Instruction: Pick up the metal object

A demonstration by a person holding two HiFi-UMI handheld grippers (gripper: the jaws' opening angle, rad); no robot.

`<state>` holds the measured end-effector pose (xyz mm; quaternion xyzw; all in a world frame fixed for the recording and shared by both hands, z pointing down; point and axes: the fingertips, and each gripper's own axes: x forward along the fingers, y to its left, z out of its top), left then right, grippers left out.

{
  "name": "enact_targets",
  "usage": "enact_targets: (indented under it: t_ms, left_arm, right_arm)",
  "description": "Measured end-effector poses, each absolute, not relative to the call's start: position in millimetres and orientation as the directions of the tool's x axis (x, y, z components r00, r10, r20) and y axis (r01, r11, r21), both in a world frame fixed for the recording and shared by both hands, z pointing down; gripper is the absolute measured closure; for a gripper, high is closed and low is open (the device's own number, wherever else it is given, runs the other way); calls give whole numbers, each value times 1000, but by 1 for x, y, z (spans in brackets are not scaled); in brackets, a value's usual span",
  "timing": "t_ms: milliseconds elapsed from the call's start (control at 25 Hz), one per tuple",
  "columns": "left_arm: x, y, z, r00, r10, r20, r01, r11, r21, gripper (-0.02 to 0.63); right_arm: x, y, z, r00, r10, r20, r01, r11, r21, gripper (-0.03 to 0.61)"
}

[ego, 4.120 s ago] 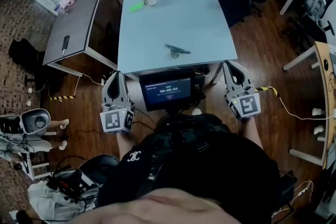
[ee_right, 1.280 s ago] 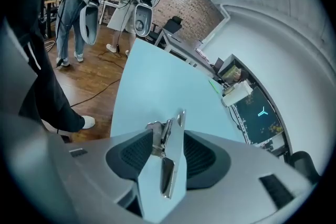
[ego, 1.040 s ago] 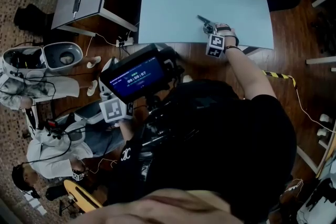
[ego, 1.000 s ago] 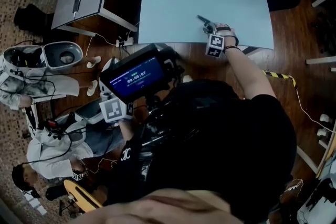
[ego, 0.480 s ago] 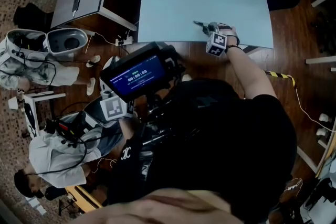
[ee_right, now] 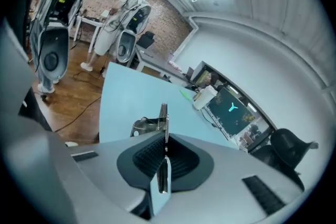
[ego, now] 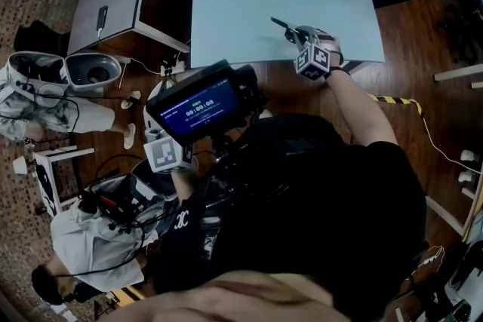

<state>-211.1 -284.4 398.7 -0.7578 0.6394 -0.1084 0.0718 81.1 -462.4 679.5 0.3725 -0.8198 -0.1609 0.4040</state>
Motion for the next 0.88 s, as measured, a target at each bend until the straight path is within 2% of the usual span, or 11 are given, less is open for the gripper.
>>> enact_targets:
  t_ms: [160, 400, 640, 880]
  left_arm:
    - [-208, -293, 396, 202, -977, 69, -945, -213, -247, 604]
    - [-198, -306, 392, 267, -962, 62, -930, -274, -243, 604]
    - [-189, -315, 386, 325, -944, 57, -913, -329, -240, 604]
    - [-95, -314, 394, 367, -928, 72, -893, -373, -251, 604]
  right_arm:
    - [90, -466, 612, -404, -826, 393, -649, 562, 514, 598]
    - [103, -460, 509, -387, -909, 154, -817, 415, 400, 598]
    - [115, -432, 424, -358, -933, -46, -899, 331, 286, 598]
    - [205, -391, 408, -340, -931, -130, -929, 311, 200, 598]
